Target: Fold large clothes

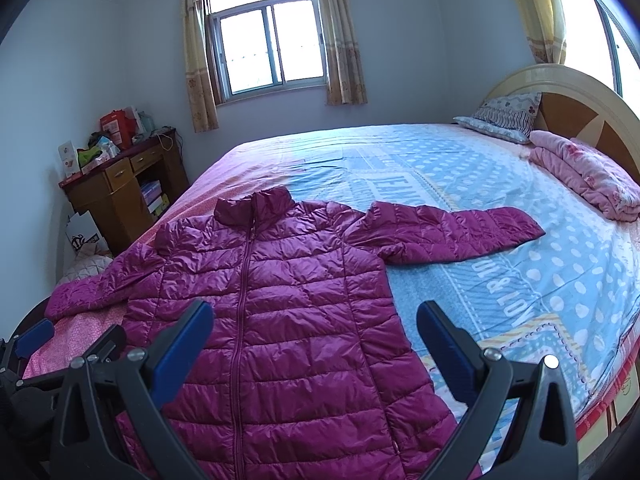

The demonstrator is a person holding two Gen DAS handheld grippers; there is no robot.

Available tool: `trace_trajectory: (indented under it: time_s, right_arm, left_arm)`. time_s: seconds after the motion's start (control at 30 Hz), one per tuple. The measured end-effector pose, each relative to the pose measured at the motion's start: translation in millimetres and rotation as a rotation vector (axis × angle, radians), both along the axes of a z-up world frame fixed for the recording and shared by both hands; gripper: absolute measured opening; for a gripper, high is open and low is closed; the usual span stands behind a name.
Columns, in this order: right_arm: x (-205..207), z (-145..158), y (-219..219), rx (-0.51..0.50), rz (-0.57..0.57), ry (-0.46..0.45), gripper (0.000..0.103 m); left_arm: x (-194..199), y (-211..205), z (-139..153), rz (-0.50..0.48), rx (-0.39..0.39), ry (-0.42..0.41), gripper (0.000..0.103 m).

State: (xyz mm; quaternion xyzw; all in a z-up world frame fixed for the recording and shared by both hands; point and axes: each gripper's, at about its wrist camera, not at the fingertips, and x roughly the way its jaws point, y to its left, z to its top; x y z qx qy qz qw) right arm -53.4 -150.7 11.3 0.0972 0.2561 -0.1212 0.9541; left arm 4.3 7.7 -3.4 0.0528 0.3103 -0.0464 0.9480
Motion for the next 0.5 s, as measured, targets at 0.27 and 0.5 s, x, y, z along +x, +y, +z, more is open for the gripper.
trace_trajectory:
  time_s: [0.27,0.5]
  right_arm:
    - [24,2,-28,0.063,0.0,0.029,0.103]
    - [46,7,-84,0.125,-0.098,0.039,0.103]
  left_arm:
    - [30,-5,-3,0.005,0.028,0.003,0.102]
    - [71,-19,-6,-0.002,0.047,0.021,0.102]
